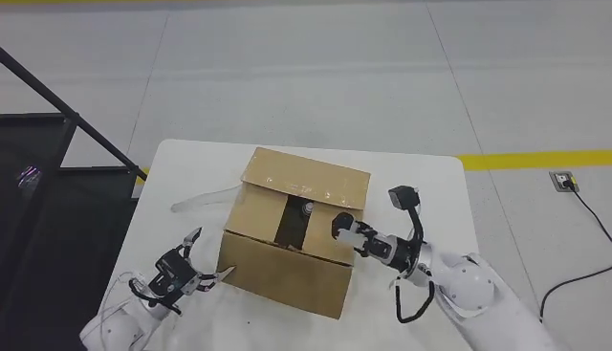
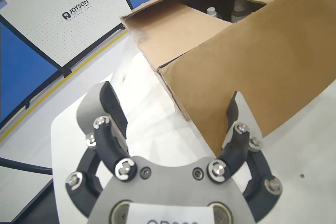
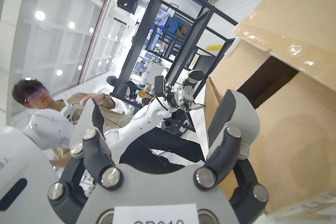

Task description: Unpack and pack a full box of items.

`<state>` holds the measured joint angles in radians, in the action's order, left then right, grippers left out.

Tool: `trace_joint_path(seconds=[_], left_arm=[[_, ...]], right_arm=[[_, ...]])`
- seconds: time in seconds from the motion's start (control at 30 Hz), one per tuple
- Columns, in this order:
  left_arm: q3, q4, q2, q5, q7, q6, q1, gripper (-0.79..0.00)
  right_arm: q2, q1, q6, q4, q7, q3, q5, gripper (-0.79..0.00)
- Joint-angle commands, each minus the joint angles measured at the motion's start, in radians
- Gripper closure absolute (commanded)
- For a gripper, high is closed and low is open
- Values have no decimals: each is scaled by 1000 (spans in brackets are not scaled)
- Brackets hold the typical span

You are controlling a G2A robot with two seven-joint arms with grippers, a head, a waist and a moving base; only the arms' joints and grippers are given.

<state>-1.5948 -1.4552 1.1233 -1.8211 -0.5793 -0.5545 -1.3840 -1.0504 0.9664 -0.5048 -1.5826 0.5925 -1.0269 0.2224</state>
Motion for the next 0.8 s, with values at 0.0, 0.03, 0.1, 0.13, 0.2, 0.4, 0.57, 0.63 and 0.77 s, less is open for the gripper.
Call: trace_joint_path(seconds=[0.0, 0.03, 0.1, 0.13, 0.2, 0.4, 0.57, 0.63, 0.77], left_arm=[[8, 7, 0, 11, 8, 2, 4, -785], [10, 9, -1, 12, 13, -10, 5, -785], [10, 9, -1, 12, 13, -10, 5, -785], [10, 9, -1, 12, 13, -10, 5, -785], [10, 9, -1, 12, 13, -10, 5, -785], [14, 4, 0, 20, 19, -5, 2, -785], [28, -12, -1, 32, 31, 16, -6, -785], [31, -14, -1, 34, 33, 20, -7, -785], [37, -15, -4, 37, 32, 26, -8, -785]], right_arm=[[0, 1, -17, -1, 2, 0, -3, -785], [0, 1, -17, -1, 2, 0, -3, -785], [0, 1, -17, -1, 2, 0, -3, -785], [0, 1, -17, -1, 2, 0, -3, -785], [0, 1, -17, -1, 2, 0, -3, -785], [-14, 19, 143, 0, -46, 24, 60, -785], [-21, -2, 265, 51, -15, 9, 170, -785], [-25, -12, 292, 67, -21, 7, 183, -785], [-37, -38, 322, 99, -94, 9, 183, -785]])
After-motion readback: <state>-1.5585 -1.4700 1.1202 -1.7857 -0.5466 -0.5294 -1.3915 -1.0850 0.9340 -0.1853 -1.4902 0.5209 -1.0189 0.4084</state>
